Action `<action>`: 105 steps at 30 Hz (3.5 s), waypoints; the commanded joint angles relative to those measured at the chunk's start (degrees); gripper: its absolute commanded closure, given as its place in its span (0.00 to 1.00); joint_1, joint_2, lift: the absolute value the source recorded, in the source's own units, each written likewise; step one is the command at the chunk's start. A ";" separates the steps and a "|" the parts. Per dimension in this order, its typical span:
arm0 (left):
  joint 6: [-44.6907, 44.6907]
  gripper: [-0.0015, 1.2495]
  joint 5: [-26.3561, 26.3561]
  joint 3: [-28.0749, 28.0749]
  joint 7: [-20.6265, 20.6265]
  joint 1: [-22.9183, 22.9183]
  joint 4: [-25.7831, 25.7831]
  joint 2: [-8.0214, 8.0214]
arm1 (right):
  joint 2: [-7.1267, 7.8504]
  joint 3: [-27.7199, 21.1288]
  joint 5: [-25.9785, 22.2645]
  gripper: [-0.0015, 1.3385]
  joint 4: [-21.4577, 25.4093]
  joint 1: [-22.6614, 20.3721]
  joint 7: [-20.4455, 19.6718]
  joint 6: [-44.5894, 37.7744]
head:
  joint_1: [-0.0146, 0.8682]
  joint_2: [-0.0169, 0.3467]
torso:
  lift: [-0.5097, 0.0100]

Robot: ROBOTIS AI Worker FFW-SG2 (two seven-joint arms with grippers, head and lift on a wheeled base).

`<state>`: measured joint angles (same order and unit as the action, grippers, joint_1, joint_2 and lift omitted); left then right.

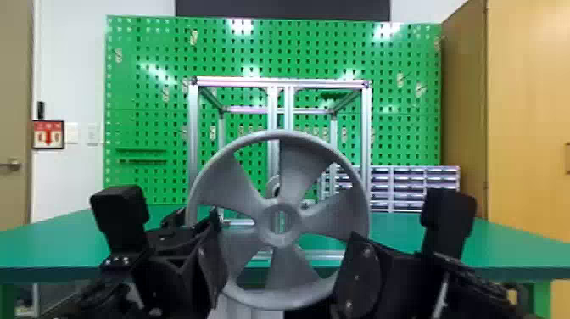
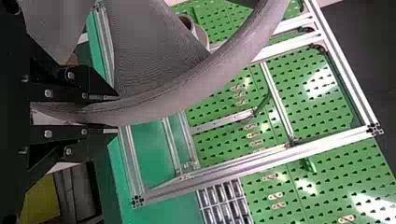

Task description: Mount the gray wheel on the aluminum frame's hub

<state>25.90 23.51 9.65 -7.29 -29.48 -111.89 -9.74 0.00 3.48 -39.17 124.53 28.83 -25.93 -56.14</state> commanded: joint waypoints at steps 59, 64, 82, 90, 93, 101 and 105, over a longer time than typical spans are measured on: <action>-0.77 0.69 7.95 2.57 -3.87 -12.18 16.18 1.57 | -0.05 1.53 4.01 0.86 -13.09 10.02 -0.09 2.70 | 0.01 0.06 | 0.02; -0.85 0.68 7.16 3.01 -3.87 -13.32 17.23 2.10 | -0.05 1.88 4.36 0.86 -14.32 11.25 0.00 2.52 | 0.01 0.06 | 0.02; -1.91 0.68 5.32 4.42 -3.60 -17.45 22.95 2.98 | -0.05 1.88 5.42 0.86 -19.24 15.03 0.00 2.61 | 0.01 0.06 | 0.02; -2.17 0.68 4.44 4.86 -3.60 -18.95 24.62 3.24 | -0.05 1.70 5.42 0.86 -20.47 16.61 0.00 2.17 | 0.01 0.06 | 0.02; -2.17 0.68 4.35 4.77 -3.60 -19.21 25.14 3.24 | -0.05 1.62 5.33 0.86 -21.00 16.87 0.00 2.17 | 0.01 0.06 | 0.02; -2.17 0.68 3.47 4.86 -3.60 -19.65 25.76 3.33 | -0.05 1.00 4.80 0.86 -22.23 17.40 0.00 1.65 | 0.01 0.06 | 0.02; -2.17 0.68 3.21 4.77 -3.60 -19.91 26.20 3.33 | -0.05 0.83 4.71 0.86 -22.76 17.58 0.00 1.65 | 0.01 0.06 | 0.02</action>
<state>23.73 26.95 14.48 -10.90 -49.13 -86.06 -6.42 0.00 4.50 -34.40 102.24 46.24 -25.92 -54.41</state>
